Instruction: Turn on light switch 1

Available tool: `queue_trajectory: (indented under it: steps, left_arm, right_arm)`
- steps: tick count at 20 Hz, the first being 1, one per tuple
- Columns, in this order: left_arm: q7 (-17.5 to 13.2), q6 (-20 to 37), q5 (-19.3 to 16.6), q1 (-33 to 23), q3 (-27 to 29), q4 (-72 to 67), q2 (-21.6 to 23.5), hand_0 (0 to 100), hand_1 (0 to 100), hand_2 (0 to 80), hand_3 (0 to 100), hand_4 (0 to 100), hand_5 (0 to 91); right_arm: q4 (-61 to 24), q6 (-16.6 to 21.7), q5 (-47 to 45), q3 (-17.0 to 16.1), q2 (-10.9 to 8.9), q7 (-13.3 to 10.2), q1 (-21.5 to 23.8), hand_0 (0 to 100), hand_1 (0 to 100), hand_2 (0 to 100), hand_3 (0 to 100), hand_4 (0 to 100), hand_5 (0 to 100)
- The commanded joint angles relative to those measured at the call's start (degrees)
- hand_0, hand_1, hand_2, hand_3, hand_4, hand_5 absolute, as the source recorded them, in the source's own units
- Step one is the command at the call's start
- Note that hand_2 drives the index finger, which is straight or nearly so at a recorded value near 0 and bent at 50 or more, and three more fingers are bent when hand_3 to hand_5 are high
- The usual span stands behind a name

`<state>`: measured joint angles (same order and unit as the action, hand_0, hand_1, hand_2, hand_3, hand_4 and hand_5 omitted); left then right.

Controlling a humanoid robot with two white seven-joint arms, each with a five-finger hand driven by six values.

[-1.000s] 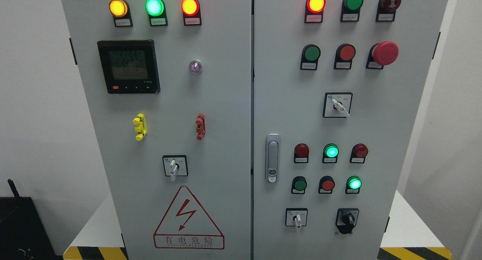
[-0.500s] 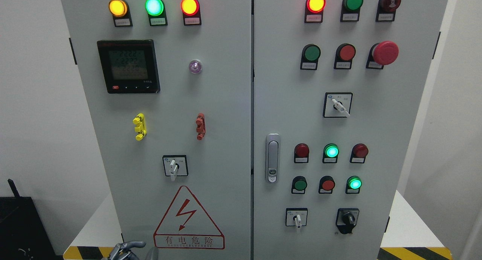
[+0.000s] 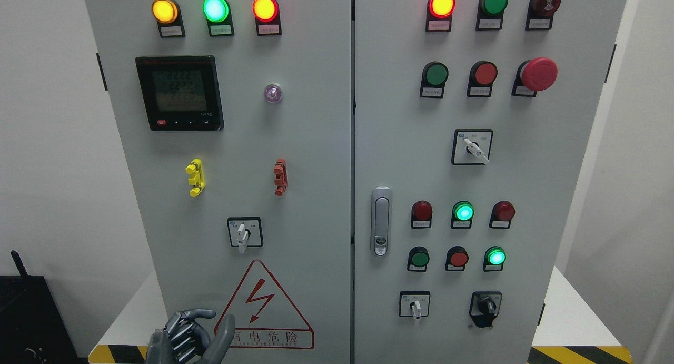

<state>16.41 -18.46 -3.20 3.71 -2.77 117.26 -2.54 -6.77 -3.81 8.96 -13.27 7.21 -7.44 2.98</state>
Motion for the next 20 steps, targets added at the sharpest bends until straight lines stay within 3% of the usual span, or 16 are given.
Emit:
queue_trajectory:
  steps: [1, 10, 20]
  left_arm:
    - [0.0, -1.8, -2.2, 3.1, -0.9, 0.6, -2.5, 5, 70, 51.0, 92, 93, 88.4]
    - [0.0, -7.8, -2.5, 9.1, -0.7, 0.0, -2.7, 5, 68, 51.4, 92, 93, 88.4]
    - [-0.1, -9.5, -3.4, 11.8, 0.3, -1.2, -2.7, 9, 70, 51.5, 92, 93, 88.4]
  right_arm:
    - [0.0, 0.0, 0.0, 0.0, 0.0, 0.0, 0.0, 31, 0, 0, 0, 0, 0]
    - [0.0, 0.0, 0.0, 0.0, 0.0, 0.0, -0.1, 31, 0, 0, 0, 0, 0]
    - [0.0, 0.0, 0.0, 0.0, 0.0, 0.0, 0.0, 31, 0, 0, 0, 0, 0]
